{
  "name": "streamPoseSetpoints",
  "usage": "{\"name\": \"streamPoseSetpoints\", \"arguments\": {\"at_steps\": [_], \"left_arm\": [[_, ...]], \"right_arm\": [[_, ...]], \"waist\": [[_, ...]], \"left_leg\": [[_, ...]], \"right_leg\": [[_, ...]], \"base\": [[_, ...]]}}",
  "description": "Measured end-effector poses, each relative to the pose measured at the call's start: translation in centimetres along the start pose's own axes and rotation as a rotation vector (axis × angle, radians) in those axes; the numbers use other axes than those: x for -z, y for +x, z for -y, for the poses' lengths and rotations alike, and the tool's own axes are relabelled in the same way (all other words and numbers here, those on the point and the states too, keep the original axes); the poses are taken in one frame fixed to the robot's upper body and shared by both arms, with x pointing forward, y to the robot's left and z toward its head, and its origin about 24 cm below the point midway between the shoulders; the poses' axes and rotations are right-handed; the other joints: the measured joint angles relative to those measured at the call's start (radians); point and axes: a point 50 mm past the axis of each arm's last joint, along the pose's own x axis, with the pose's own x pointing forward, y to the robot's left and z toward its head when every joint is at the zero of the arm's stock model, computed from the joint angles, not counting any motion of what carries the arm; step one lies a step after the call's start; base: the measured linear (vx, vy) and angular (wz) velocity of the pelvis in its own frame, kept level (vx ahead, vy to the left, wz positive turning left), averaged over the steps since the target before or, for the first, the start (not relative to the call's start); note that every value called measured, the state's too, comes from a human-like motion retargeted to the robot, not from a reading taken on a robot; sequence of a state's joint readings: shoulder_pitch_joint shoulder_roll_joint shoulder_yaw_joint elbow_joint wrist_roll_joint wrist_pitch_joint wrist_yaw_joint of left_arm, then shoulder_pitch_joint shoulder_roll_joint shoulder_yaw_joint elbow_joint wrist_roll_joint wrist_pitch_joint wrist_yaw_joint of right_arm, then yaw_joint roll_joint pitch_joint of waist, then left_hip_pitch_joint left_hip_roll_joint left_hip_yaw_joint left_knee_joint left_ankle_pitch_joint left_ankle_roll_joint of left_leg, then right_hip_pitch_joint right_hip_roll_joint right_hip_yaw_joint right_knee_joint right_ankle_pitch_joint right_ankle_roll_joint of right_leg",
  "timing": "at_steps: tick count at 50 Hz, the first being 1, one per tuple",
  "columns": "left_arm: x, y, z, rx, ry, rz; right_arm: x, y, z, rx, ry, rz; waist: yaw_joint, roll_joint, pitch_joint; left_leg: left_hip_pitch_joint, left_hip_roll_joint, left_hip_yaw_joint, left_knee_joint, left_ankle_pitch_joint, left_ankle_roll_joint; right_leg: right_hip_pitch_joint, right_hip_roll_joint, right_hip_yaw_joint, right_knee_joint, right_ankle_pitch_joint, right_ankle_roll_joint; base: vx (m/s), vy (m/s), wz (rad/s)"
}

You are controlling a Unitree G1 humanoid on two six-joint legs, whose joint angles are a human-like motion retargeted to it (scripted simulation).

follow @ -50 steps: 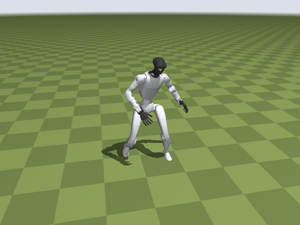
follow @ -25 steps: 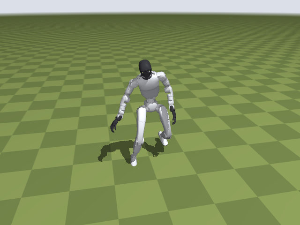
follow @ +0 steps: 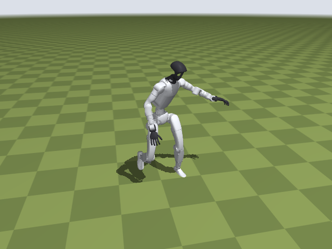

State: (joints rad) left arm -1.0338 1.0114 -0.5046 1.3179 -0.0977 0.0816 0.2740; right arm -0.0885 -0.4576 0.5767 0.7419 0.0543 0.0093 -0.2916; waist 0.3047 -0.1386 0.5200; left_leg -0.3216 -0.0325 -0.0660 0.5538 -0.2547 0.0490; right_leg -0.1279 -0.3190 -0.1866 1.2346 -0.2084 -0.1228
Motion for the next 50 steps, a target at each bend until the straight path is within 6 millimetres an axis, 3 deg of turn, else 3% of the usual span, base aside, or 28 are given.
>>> {"name": "streamPoseSetpoints", "arguments": {"at_steps": [2, 4, 5, 7, 11, 15, 18, 20, 22, 25, 28, 30, 32, 35, 37, 40, 43, 45, 47, 50], "left_arm": [[-4.8, 0.2, -2.0, -0.134, -0.219, 0.072], [-8.2, -0.4, -2.3, -0.192, -0.436, 0.112], [-9.4, -0.9, -1.9, -0.194, -0.533, 0.122], [-10.0, -2.0, 1.3, -0.114, -0.649, 0.126], [-6.3, -5.3, 10.3, 0.223, -0.621, 0.119], [-0.3, -11.5, 19.0, 0.606, -0.486, 0.072], [3.0, -18.0, 24.1, 0.811, -0.451, -0.033], [3.7, -22.9, 26.8, 0.897, -0.46, -0.106], [2.5, -27.2, 28.7, 0.941, -0.506, -0.165], [-2.2, -31.6, 30.3, 1.002, -0.626, -0.213], [-8.3, -33.5, 30.6, 1.105, -0.67, -0.121], [-12.3, -34.0, 29.9, 1.15, -0.611, 0.067], [-15.9, -34.1, 28.7, 1.14, -0.471, 0.379], [-20.3, -34.1, 26.1, 1.021, -0.268, 0.867], [-22.5, -34.0, 23.9, 0.952, -0.261, 1.057], [-24.3, -34.1, 21.1, 0.925, -0.36, 1.185], [-25.5, -34.0, 18.1, 0.934, -0.492, 1.273], [-25.8, -33.7, 16.3, 0.947, -0.537, 1.333], [-25.5, -32.3, 15.2, 0.927, -0.529, 1.355], [-23.5, -27.7, 15.4, 0.844, -0.469, 1.236]], "right_arm": [[1.7, -0.8, -0.9, 0.003, 0.054, -0.066], [4.2, -2.0, -2.1, 0.019, 0.17, -0.193], [5.6, -2.7, -2.8, 0.03, 0.242, -0.271], [8.5, -4.5, -4.0, 0.062, 0.357, -0.431], [13.0, -7.4, -4.2, 0.009, 0.29, -0.617], [16.2, -8.5, -1.2, -0.158, 0.073, -0.699], [17.6, -8.8, 2.9, -0.178, 0.066, -0.762], [17.9, -8.6, 6.6, -0.126, 0.079, -0.787], [16.9, -7.4, 10.7, -0.001, 0.022, -0.779], [12.6, -4.5, 16.5, 0.313, -0.155, -0.71], [6.3, -0.9, 18.5, 0.565, -0.07, -0.53], [1.5, 1.5, 17.9, 0.591, 0.151, -0.343], [-2.9, 3.2, 16.2, 0.479, 0.295, -0.128], [-8.2, 3.8, 13.0, 0.265, 0.239, 0.172], [-10.5, 3.3, 11.0, 0.193, 0.136, 0.311], [-12.6, 1.8, 8.1, 0.128, 0.066, 0.46], [-13.9, -0.5, 6.5, 0.106, 0.047, 0.593], [-14.4, -2.4, 6.3, 0.137, 0.031, 0.672], [-14.4, -4.2, 6.7, 0.183, -0.004, 0.736], [-14.5, -6.4, 8.1, 0.212, -0.074, 0.807]], "waist": [[-0.054, -0.022, 0.0], [-0.109, -0.017, 0.0], [-0.134, -0.01, 0.0], [-0.173, 0.022, 0.0], [-0.258, 0.11, 0.0], [-0.381, 0.171, 0.0], [-0.471, 0.243, 0.0], [-0.538, 0.301, 0.0], [-0.59, 0.348, 0.0], [-0.631, 0.383, 0.0], [-0.626, 0.381, 0.0], [-0.605, 0.365, 0.0], [-0.57, 0.333, 0.0], [-0.503, 0.259, 0.0], [-0.446, 0.188, 0.0], [-0.348, 0.079, -0.007], [-0.252, -0.056, -0.004], [-0.19, -0.136, 0.0], [-0.163, -0.179, 0.0], [-0.162, -0.175, 0.0]], "left_leg": [[-0.039, 0.002, -0.071, 0.061, -0.048, 0.02], [-0.052, 0.02, -0.133, 0.089, -0.081, 0.028], [-0.047, 0.034, -0.157, 0.091, -0.091, 0.029], [0.004, 0.08, -0.172, 0.051, -0.098, 0.018], [0.172, 0.205, -0.121, -0.088, -0.09, -0.049], [0.31, 0.264, 0.02, -0.137, -0.093, -0.092], [0.283, 0.308, 0.103, 0.077, -0.129, -0.041], [0.185, 0.318, 0.095, 0.325, -0.14, 0.002], [0.066, 0.274, 0.06, 0.55, -0.154, 0.011], [-0.093, 0.232, 0.135, 0.78, -0.19, 0.023], [-0.205, 0.295, 0.303, 0.866, -0.209, 0.058], [-0.271, 0.307, 0.355, 0.846, -0.197, 0.04], [-0.314, 0.3, 0.367, 0.749, -0.17, 0.006], [-0.321, 0.266, 0.361, 0.478, -0.131, -0.018], [-0.273, 0.204, 0.298, 0.184, -0.031, -0.04], [-0.201, 0.137, 0.121, -0.011, 0.189, -0.058], [-0.171, 0.127, 0.123, 0.187, 0.035, 0.008], [-0.141, 0.128, 0.123, 0.247, -0.042, 0.021], [-0.118, 0.128, 0.098, 0.258, -0.084, 0.01], [-0.072, 0.142, 0.057, 0.223, -0.115, -0.028]], "right_leg": [[-0.106, -0.004, -0.021, 0.138, -0.061, -0.01], [-0.204, -0.03, -0.041, 0.207, -0.112, -0.03], [-0.251, -0.044, -0.042, 0.221, -0.123, -0.04], [-0.326, -0.05, -0.012, 0.167, -0.133, -0.035], [-0.367, -0.012, 0.024, -0.187, -0.119, 0.054], [-0.316, 0.023, 0.058, -0.701, 0.11, 0.196], [-0.346, 0.069, 0.101, -0.584, 0.028, 0.175], [-0.384, 0.093, 0.118, -0.467, -0.057, 0.156], [-0.44, 0.107, 0.128, -0.355, -0.123, 0.097], [-0.5, 0.106, 0.152, -0.239, -0.194, 0.037], [-0.473, 0.095, 0.174, -0.213, -0.233, 0.013], [-0.428, 0.082, 0.168, -0.212, -0.237, 0.001], [-0.352, 0.066, 0.152, -0.229, -0.228, 0.005], [-0.221, 0.042, 0.129, -0.257, -0.196, 0.029], [-0.157, 0.024, 0.118, -0.238, -0.148, 0.04], [-0.103, 0.007, 0.084, -0.125, -0.07, -0.002], [-0.099, -0.058, 0.035, 0.056, -0.023, -0.047], [-0.113, -0.055, 0.015, 0.139, -0.054, -0.025], [-0.137, -0.055, -0.053, 0.172, -0.13, -0.004], [-0.185, -0.103, -0.196, 0.173, -0.222, -0.014]], "base": [[0.55, -0.33, 1.79], [0.55, -0.33, 1.3], [0.58, -0.33, 0.65], [0.62, -0.33, 0.04], [0.69, -0.33, -0.74], [0.79, -0.31, -1.02], [0.8, -0.25, -1.12], [0.77, -0.16, -0.99], [0.72, -0.08, -1.04], [0.67, -0.01, -0.95], [0.65, 0.03, -0.53], [0.68, 0.02, -0.25], [0.73, 0.0, -0.02], [0.79, -0.03, 0.21], [0.85, -0.05, 0.16], [0.92, -0.07, 0.0], [0.95, -0.1, 0.1], [0.89, -0.16, 0.35], [0.79, -0.19, 0.75], [0.73, -0.2, 0.77]]}}
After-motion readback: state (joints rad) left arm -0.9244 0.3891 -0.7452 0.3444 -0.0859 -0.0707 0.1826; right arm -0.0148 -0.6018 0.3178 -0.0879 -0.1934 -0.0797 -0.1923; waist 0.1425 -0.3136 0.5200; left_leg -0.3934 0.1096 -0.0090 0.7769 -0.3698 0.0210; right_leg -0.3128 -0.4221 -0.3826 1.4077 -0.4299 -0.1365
